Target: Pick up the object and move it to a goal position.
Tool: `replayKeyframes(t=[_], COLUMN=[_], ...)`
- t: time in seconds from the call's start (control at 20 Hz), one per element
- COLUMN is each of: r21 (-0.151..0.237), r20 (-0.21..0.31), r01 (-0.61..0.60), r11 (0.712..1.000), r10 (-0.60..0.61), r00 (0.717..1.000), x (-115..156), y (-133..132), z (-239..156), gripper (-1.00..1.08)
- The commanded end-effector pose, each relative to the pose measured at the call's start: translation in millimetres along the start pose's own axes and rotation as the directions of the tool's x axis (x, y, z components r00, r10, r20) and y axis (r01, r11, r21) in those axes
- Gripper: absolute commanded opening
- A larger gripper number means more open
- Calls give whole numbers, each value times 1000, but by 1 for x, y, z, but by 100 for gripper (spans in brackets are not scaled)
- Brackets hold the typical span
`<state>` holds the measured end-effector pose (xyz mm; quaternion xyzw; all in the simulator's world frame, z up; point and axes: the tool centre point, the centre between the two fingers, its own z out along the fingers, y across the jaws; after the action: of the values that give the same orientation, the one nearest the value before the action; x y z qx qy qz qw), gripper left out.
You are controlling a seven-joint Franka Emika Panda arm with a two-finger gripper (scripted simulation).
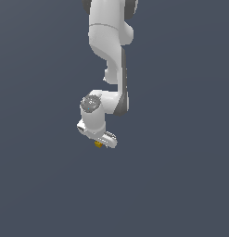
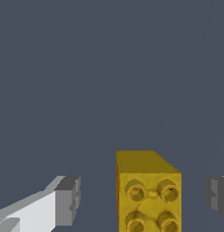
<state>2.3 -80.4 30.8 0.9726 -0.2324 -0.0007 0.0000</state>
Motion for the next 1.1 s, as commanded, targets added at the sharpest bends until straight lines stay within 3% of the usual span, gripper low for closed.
replayKeyframes(t=[0.0,0.15,0.2,1.05], r21=[0,0,0,1], r20=[-1,-1,-1,-1], r01=[-1,-1,-1,0], r11=[1000,1000,1000,1000], r10=[1,1,1,0], r00=[1000,1000,1000,1000], x=[1,1,1,-4], y=[0,-1,-1,-3], z=[7,9,9,-2], gripper=[100,100,-100,-100])
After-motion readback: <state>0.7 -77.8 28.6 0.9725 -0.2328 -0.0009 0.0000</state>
